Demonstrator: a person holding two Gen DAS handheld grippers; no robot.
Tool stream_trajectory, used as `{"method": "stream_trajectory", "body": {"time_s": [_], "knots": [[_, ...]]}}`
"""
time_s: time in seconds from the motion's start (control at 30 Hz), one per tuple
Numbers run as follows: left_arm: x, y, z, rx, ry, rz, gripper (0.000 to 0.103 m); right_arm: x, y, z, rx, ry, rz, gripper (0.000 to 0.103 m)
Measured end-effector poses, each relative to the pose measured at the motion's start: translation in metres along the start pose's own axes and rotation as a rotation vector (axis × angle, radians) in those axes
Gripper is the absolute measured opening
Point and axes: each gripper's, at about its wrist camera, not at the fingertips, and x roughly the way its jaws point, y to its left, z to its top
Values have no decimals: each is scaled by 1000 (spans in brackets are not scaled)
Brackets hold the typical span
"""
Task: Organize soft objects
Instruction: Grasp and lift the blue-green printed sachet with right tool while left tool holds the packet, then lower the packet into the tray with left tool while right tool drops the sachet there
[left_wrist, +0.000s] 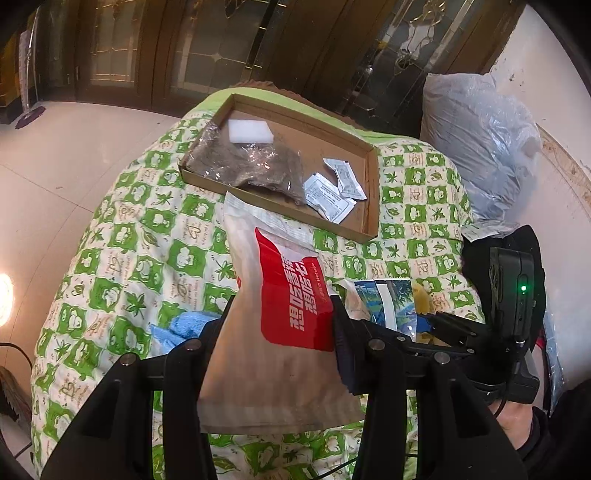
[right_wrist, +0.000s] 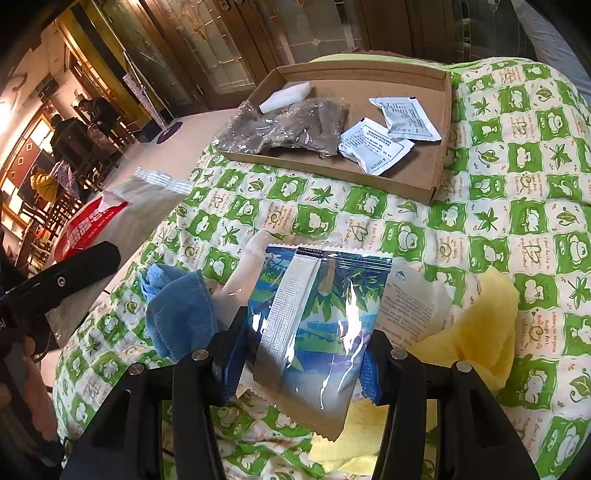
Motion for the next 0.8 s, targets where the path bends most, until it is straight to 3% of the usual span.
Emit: {"method": "stream_trajectory", "body": {"time_s": [0.5, 0.8], "knots": [[24, -4, 9, 19, 36, -23, 43, 12, -11, 5, 27, 13, -10, 50], [39, -10, 29, 41, 55, -41, 43, 8, -22, 27, 12, -14, -44, 50]]}}
